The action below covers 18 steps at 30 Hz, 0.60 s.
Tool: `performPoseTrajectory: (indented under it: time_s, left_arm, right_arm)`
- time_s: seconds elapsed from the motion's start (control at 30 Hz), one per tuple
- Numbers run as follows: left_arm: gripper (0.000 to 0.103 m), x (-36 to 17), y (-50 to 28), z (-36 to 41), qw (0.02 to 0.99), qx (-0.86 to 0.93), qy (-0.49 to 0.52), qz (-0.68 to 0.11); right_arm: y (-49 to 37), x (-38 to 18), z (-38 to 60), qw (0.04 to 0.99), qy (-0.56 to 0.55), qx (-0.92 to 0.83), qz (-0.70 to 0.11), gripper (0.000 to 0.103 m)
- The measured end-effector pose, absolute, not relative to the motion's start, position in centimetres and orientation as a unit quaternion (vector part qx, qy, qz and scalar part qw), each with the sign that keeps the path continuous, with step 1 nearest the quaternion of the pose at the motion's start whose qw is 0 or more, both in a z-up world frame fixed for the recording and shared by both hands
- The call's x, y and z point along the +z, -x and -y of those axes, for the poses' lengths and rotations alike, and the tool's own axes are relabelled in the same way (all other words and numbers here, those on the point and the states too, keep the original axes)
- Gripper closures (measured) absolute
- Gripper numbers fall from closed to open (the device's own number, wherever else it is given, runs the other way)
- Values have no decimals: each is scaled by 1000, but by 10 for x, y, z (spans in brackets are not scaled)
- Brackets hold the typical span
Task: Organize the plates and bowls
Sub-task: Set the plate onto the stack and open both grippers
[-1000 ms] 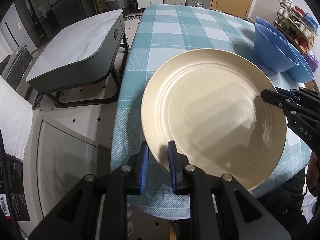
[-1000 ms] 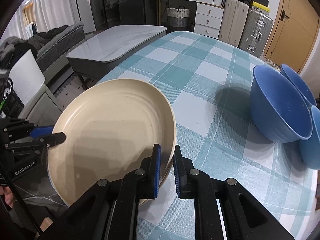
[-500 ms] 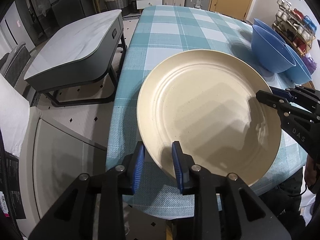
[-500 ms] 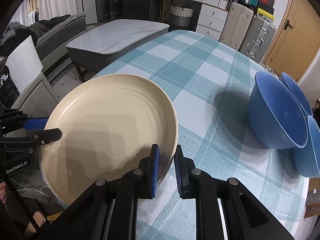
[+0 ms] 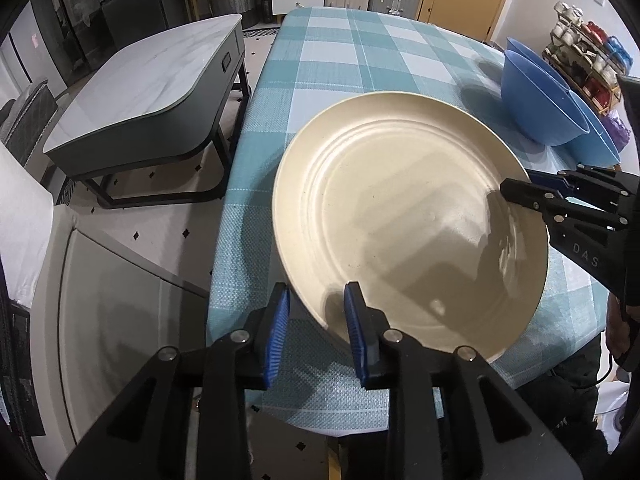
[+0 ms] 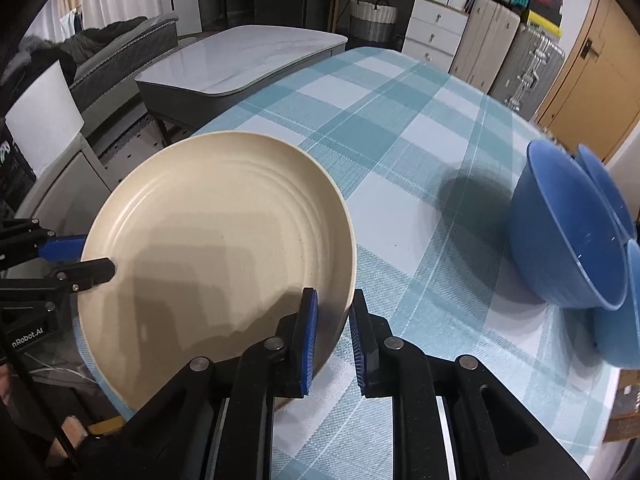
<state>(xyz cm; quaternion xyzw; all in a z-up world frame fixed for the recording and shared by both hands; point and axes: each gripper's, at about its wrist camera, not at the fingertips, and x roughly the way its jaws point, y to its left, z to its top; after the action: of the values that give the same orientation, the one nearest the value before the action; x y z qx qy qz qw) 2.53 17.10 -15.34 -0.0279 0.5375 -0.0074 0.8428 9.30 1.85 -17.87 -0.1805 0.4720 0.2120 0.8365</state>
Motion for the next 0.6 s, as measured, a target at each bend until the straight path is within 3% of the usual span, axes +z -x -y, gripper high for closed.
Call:
performPoseTrajectory:
  time_s: [0.6]
  left_arm:
    - [77,-151,-25,-174,842,-11,39,-538]
  right_arm:
    - [-110,-185,-17,802,167,243,-519,84]
